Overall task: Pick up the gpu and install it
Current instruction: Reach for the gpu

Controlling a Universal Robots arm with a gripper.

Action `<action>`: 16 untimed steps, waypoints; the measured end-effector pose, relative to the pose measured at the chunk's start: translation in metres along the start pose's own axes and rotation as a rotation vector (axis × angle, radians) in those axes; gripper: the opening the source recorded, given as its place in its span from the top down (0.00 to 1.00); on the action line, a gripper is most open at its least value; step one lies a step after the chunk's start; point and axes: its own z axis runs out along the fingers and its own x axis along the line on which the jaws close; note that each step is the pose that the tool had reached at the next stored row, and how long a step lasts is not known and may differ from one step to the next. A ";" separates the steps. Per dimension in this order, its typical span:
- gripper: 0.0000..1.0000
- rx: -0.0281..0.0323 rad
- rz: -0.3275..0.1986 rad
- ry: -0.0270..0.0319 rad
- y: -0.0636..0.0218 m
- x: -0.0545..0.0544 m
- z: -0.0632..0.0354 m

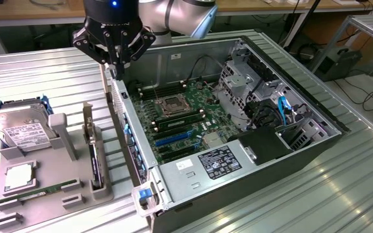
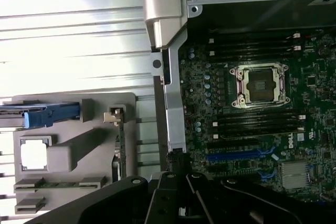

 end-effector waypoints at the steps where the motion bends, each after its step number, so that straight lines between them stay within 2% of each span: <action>1: 0.89 0.0000 0.000 0.0000 0.0000 0.000 0.0000; 16: 0.89 0.0000 0.000 0.0000 -0.0006 0.008 -0.0002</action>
